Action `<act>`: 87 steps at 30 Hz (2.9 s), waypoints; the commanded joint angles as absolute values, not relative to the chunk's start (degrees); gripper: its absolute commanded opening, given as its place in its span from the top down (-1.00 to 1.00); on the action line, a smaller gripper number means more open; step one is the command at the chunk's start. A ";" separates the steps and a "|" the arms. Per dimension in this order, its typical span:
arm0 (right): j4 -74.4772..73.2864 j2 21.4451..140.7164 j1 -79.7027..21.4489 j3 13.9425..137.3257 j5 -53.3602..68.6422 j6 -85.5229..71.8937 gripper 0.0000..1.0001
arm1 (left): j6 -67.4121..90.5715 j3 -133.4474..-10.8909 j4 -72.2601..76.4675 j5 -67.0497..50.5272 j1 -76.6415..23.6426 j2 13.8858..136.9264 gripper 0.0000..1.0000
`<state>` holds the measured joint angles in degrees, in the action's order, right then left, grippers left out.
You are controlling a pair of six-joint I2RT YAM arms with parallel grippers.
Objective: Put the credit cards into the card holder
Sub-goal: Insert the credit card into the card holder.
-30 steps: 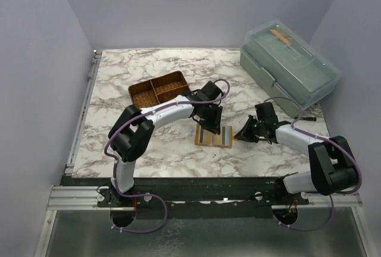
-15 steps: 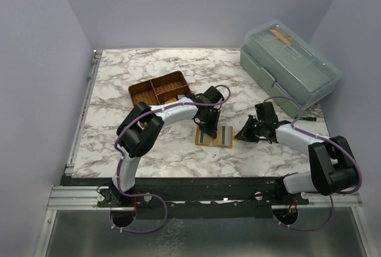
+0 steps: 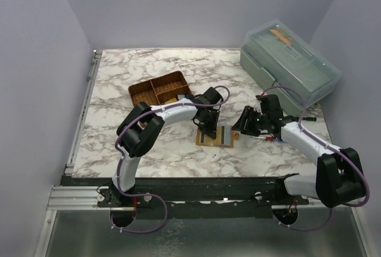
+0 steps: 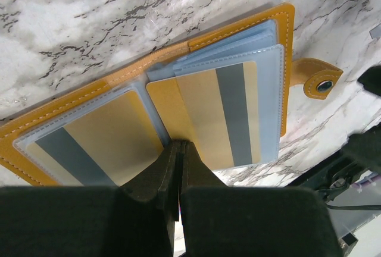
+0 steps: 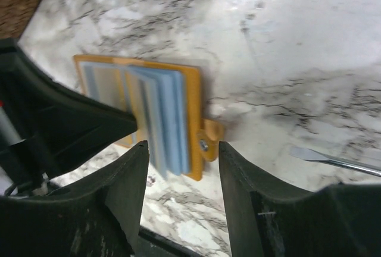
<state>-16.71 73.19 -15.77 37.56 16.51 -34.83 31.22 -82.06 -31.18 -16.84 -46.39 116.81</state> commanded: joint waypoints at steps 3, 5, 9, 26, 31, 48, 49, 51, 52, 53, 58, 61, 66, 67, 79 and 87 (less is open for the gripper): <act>-10.38 77.09 -15.98 38.16 33.18 -34.97 -0.07 | 31.25 -80.94 -30.59 -15.67 -46.38 118.73 1.00; -9.18 78.27 -16.02 37.71 33.00 -36.06 -0.04 | 31.20 -81.03 -30.52 -15.88 -46.34 118.81 1.00; -8.78 79.30 -16.02 37.36 31.43 -35.89 -0.03 | 31.29 -80.87 -30.40 -16.08 -46.36 118.82 1.00; -3.95 84.16 -16.34 35.60 35.08 -36.64 0.24 | 31.55 -80.77 -30.00 -16.53 -46.40 118.75 1.00; -3.24 84.86 -16.69 35.76 35.81 -36.95 0.26 | 31.55 -81.01 -29.89 -16.70 -46.39 118.57 1.00; -0.81 87.28 -17.31 36.33 38.05 -37.85 0.39 | 32.65 -80.07 -29.18 -17.01 -45.01 111.17 0.74; -0.87 87.26 -17.31 36.34 37.86 -37.88 0.39 | 32.81 -79.80 -29.05 -17.05 -44.87 110.41 0.70; -0.88 87.07 -17.27 36.11 37.21 -37.97 0.39 | 32.93 -79.21 -28.96 -16.98 -44.64 109.21 0.65; -0.96 86.97 -17.31 36.08 37.04 -37.97 0.39 | 32.95 -78.93 -28.98 -16.92 -44.45 108.78 0.64; -0.92 87.05 -17.31 36.12 37.01 -37.97 0.39 | 33.00 -78.54 -28.99 -16.76 -44.21 108.59 0.64; -0.61 87.23 -17.31 36.04 37.37 -38.14 0.39 | 33.19 -77.89 -29.00 -16.09 -43.42 110.03 0.73; -0.62 86.86 -17.31 35.82 37.14 -38.14 0.39 | 33.43 -78.58 -29.00 -16.23 -43.45 112.41 0.89; -0.85 86.80 -17.31 35.37 36.24 -38.34 0.33 | 33.71 -79.39 -28.61 -16.49 -43.52 115.35 0.97; -0.92 86.64 -17.31 35.15 35.76 -38.49 0.30 | 33.62 -79.45 -28.65 -16.32 -43.55 115.72 0.97; 0.70 86.78 -17.33 34.50 36.64 -39.23 0.23 | 34.37 -81.23 -27.22 -20.63 -44.31 117.80 1.00; 2.44 86.57 -17.30 34.28 38.14 -40.24 0.23 | 38.15 -78.41 -20.41 -25.99 -44.26 114.07 1.00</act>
